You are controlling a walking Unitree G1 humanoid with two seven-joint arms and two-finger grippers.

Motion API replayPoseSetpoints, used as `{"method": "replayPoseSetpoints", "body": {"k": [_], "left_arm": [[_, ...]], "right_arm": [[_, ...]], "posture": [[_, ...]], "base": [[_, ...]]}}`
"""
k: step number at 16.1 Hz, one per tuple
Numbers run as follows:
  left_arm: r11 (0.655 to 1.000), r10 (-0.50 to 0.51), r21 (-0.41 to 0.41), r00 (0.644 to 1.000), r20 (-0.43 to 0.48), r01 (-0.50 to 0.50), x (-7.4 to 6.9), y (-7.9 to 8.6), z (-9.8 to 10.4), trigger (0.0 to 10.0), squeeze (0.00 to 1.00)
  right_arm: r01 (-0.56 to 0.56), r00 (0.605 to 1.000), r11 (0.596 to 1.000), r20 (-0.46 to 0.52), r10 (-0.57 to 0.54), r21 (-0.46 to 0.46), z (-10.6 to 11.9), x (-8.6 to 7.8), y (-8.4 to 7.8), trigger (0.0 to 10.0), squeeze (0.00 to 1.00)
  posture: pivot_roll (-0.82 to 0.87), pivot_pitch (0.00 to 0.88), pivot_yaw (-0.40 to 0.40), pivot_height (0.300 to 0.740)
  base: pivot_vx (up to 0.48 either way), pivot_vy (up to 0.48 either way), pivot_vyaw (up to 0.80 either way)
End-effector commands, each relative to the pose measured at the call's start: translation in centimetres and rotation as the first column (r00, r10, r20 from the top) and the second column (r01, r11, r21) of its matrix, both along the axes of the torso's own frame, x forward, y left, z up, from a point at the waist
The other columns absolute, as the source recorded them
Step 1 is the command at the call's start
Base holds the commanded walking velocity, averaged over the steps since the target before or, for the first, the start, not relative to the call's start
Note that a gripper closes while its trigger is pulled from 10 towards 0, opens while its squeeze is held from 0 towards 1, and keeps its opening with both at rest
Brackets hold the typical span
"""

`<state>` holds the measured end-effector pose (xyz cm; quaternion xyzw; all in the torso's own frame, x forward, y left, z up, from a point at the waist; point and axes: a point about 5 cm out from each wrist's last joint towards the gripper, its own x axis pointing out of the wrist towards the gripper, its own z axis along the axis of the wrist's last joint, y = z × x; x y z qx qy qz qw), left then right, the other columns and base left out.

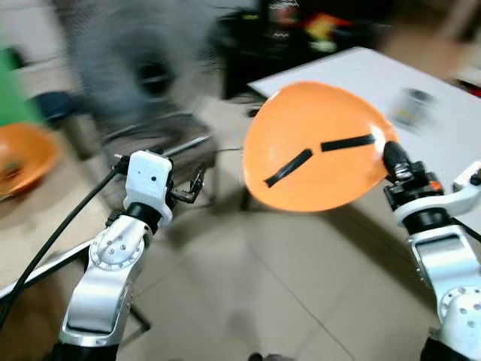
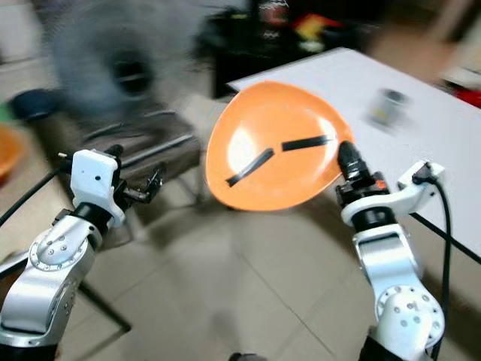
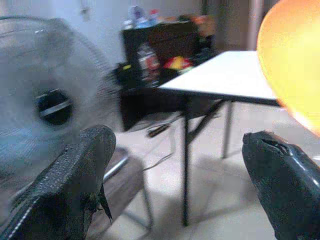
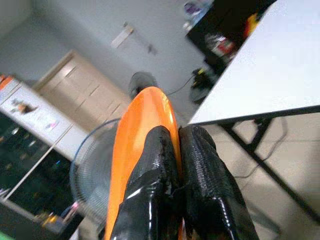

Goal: Setting the table

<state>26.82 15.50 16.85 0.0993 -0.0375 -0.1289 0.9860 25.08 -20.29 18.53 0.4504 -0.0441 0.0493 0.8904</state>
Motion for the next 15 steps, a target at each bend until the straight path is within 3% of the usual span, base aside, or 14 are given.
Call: {"method": "replayPoseSetpoints", "body": {"k": [1, 4, 15], "left_arm": [[1.0, -0.011, -0.001, 1.0, 0.0, 0.011, -0.12, -0.04, -0.09, 10.0, 0.0], [0.999, 0.023, -0.05, 1.0, -0.004, -0.023, 0.09, 0.25, -0.04, 10.0, 0.0], [0.998, 0.028, -0.056, 1.0, -0.006, -0.028, 0.31, 0.47, 0.03, 10.0, 0.0]], "right_arm": [[0.014, 0.999, 1.0, 0.033, -0.014, -0.004, 0.45, -0.05, -0.07, 10.0, 0.0], [-0.008, 1.0, 0.999, 0.015, 0.008, -0.049, 0.18, 0.14, 0.51, 10.0, 0.0], [-0.002, 0.998, 1.0, 0.055, 0.003, -0.017, 0.83, 0.76, 0.03, 10.0, 0.0]], "posture": [[0.03, 0.0, -0.066, 0.74], [0.03, 0.0, -0.068, 0.74], [0.03, 0.0, -0.074, 0.74]], "base": [[0.0, 0.0, -0.8], [0.0, 0.0, -0.27], [0.318, 0.0, -0.06]]}}
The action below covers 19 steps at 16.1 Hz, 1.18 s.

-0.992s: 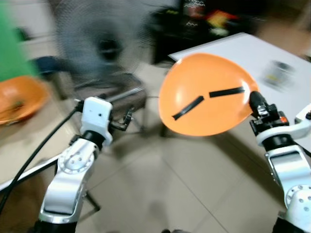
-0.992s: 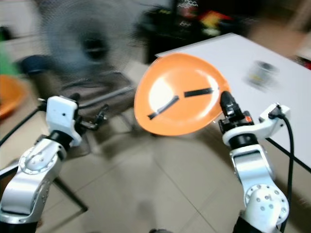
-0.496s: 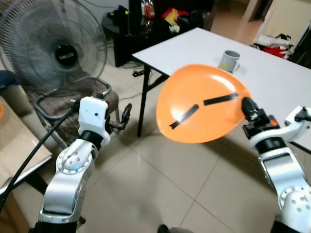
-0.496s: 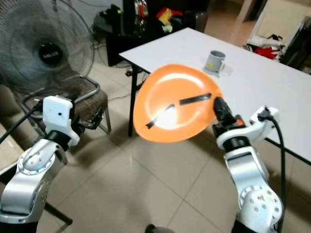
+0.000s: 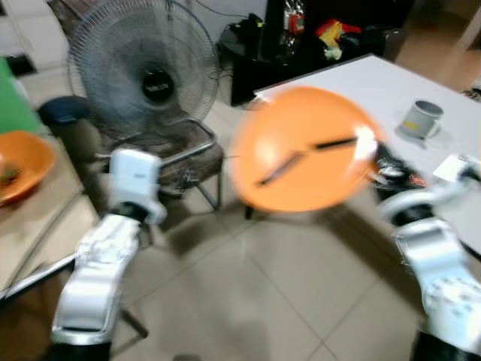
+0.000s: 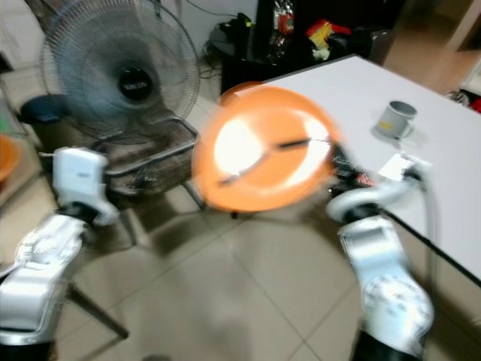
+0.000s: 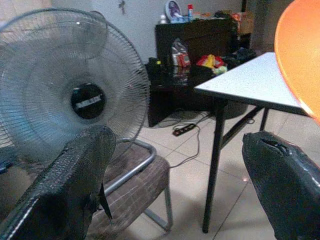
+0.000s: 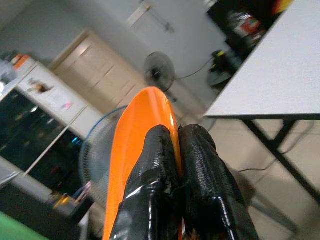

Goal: Setting the table

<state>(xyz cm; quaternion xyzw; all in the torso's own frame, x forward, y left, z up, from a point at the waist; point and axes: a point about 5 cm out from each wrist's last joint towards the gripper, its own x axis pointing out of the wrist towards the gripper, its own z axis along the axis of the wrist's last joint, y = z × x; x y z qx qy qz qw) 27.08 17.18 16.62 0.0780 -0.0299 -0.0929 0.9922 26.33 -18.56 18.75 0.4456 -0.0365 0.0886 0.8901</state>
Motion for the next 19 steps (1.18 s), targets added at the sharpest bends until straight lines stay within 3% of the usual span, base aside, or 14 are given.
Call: {"method": "replayPoseSetpoints", "body": {"k": [1, 10, 19], "left_arm": [[0.999, -0.044, -0.011, 0.999, 0.011, 0.044, 0.09, -1.19, 0.27, 10.0, 0.0], [0.998, -0.059, 0.001, 0.998, 0.003, 0.059, 0.41, -1.17, 0.08, 10.0, 0.0], [0.999, -0.049, -0.011, 0.999, 0.006, 0.049, 0.6, -1.25, -0.02, 10.0, 0.0]], "right_arm": [[0.075, 0.997, 0.997, 0.034, -0.075, -0.001, 0.62, -0.47, -1.75, 10.0, 0.0], [0.088, 0.995, 0.996, 0.04, -0.087, -0.001, 0.72, -0.63, -2.1, 10.0, 0.0], [0.054, 0.998, 0.998, 0.02, -0.055, 0.01, 0.28, 0.04, -1.26, 10.0, 0.0]], "posture": [[0.03, 0.0, -0.072, 0.74], [0.02, 0.0, -0.062, 0.74], [0.0, 0.0, -0.075, 0.74]], "base": [[0.341, 0.0, -0.73], [0.333, 0.0, -0.77], [0.315, 0.0, 0.0]]}}
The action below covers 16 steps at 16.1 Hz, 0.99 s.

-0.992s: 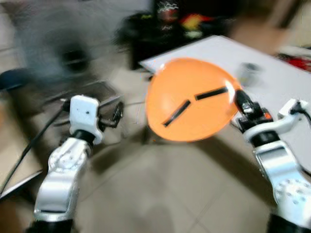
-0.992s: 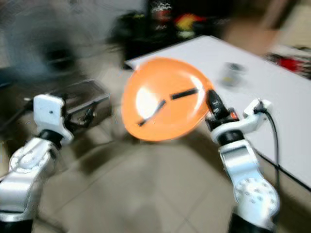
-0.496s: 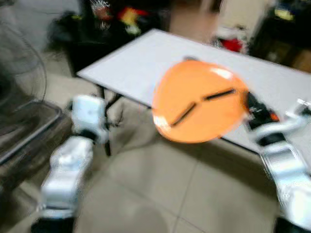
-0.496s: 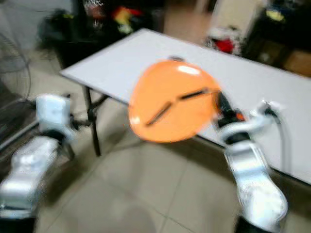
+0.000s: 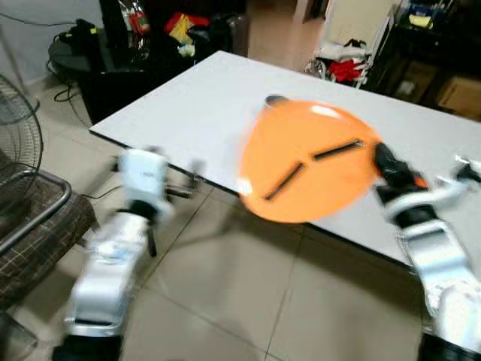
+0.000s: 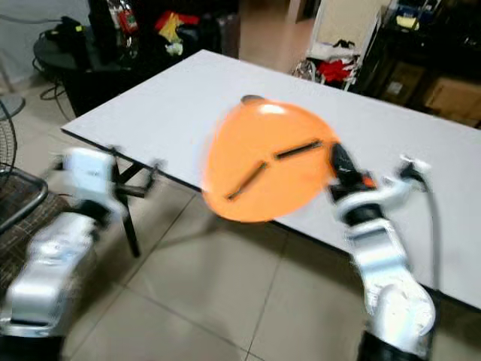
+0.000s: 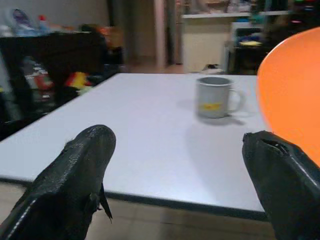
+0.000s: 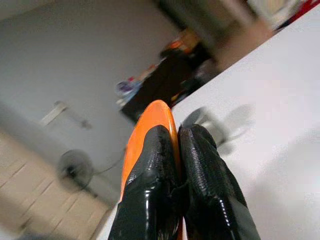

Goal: Setting the table

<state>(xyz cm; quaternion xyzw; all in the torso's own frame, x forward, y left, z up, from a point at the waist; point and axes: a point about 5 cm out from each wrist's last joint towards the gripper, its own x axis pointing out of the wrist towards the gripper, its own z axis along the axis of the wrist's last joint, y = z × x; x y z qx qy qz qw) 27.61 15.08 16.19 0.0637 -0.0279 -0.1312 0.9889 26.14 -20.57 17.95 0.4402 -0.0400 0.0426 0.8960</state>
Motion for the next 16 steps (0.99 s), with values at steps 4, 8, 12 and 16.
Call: {"method": "replayPoseSetpoints", "body": {"k": [4, 8, 12, 16], "left_arm": [[0.999, 0.027, 0.018, 0.999, 0.02, -0.028, 0.25, 0.93, 0.52, 10.0, 0.0], [1.0, 0.022, 0.02, 1.0, 0.022, -0.022, 0.27, 0.79, 0.49, 10.0, 0.0], [1.0, 0.019, 0.02, 1.0, 0.023, -0.02, 0.28, 0.79, 0.52, 10.0, 0.0], [0.998, -0.042, 0.043, 0.999, 0.008, 0.042, -0.08, 0.55, 0.36, 10.0, 0.0]], "right_arm": [[-0.037, 0.998, 0.999, 0.057, 0.037, 0.01, 1.12, 0.17, 0.92, 10.0, 0.0], [-0.043, 0.997, 0.999, 0.059, 0.043, 0.007, 1.25, 0.18, 1.05, 10.0, 0.0], [-0.046, 0.997, 0.999, 0.058, 0.046, 0.006, 1.27, 0.19, 1.04, 10.0, 0.0], [-0.042, 0.998, 0.999, 0.049, 0.041, 0.015, 1.18, 0.14, 0.89, 10.0, 0.0]], "posture": [[0.0, 0.0, -0.071, 0.74], [0.01, 0.0, -0.074, 0.74], [0.0, 0.0, -0.074, 0.74], [0.01, 0.0, -0.07, 0.74]], "base": [[0.313, 0.0, 0.0], [0.302, 0.0, 0.0], [0.299, 0.0, 0.0], [0.0, 0.0, 0.0]]}}
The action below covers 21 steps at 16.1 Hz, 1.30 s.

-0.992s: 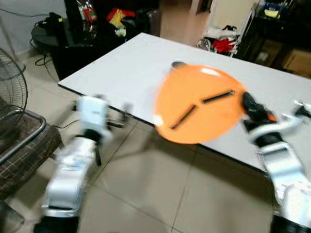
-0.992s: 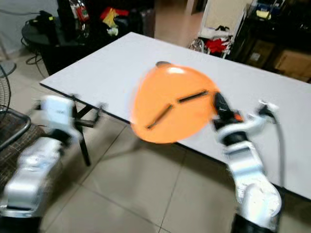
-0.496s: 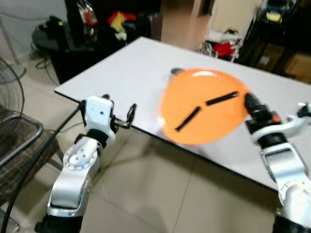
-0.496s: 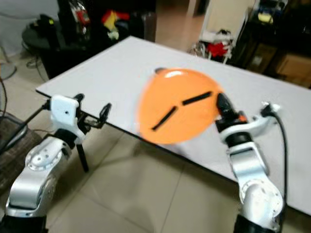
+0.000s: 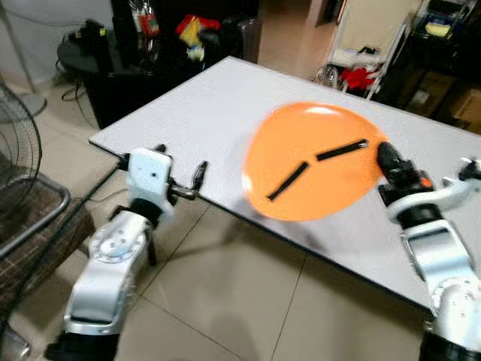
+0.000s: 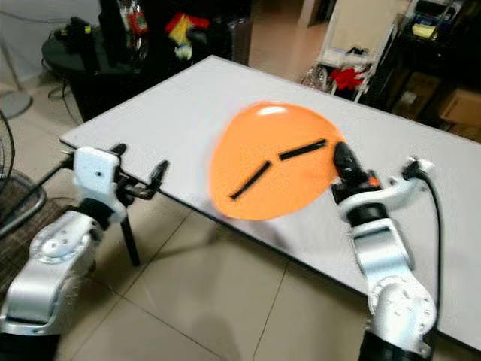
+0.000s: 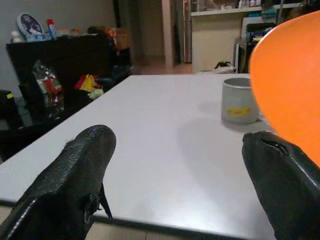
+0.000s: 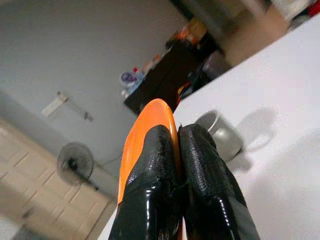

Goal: Setting the table

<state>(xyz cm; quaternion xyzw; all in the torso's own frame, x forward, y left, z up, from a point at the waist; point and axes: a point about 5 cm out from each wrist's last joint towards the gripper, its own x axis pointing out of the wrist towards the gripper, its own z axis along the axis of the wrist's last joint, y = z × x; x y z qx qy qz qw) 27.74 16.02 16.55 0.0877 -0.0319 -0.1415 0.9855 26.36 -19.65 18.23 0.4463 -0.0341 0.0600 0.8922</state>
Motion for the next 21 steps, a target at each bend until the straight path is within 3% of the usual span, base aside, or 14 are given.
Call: {"method": "replayPoseSetpoints", "body": {"k": [1, 6, 9, 15, 21], "left_arm": [[0.999, -0.036, 0.007, 0.999, -0.014, 0.036, -0.3, -0.3, -0.1, 10.0, 0.0], [0.992, -0.124, 0.002, 0.992, -0.017, 0.124, -0.6, -0.4, 0.2, 10.0, 0.0], [0.989, -0.145, 0.01, 0.989, -0.03, 0.146, -0.9, -0.1, 0.1, 10.0, 0.0], [0.954, -0.286, 0.048, 0.946, -0.15, 0.296, -2.2, 0.0, -1.2, 10.0, 0.0], [0.949, -0.301, 0.05, 0.94, -0.159, 0.312, -2.5, 0.1, -0.8, 10.0, 0.0]], "right_arm": [[-0.001, 0.999, 1.0, 0.039, 0.001, 0.011, 0.8, -0.1, 0.0, 10.0, 0.0], [0.029, 0.999, 0.998, -0.018, -0.027, 0.062, -0.4, 0.4, -0.7, 10.0, 0.0], [0.049, 0.994, 0.993, -0.1, -0.038, 0.108, -1.9, 1.0, -1.2, 10.0, 0.0], [0.063, 0.976, 0.987, -0.214, -0.03, 0.15, -4.2, 2.4, -1.1, 10.0, 0.0], [0.134, 0.955, 0.965, -0.291, -0.065, 0.223, -6.6, 5.7, -1.9, 10.0, 0.0]], "posture": [[0.01, 0.0, -0.066, 0.74], [0.03, 0.0, -0.064, 0.74], [0.03, 0.0, -0.066, 0.74], [0.04, 0.0, -0.064, 0.74], [0.06, 0.0, -0.061, 0.74]], "base": [[0.0, 0.0, 0.0], [0.0, 0.0, 0.0], [0.0, 0.0, 0.0], [0.0, 0.0, 0.0], [0.0, 0.0, 0.0]]}}
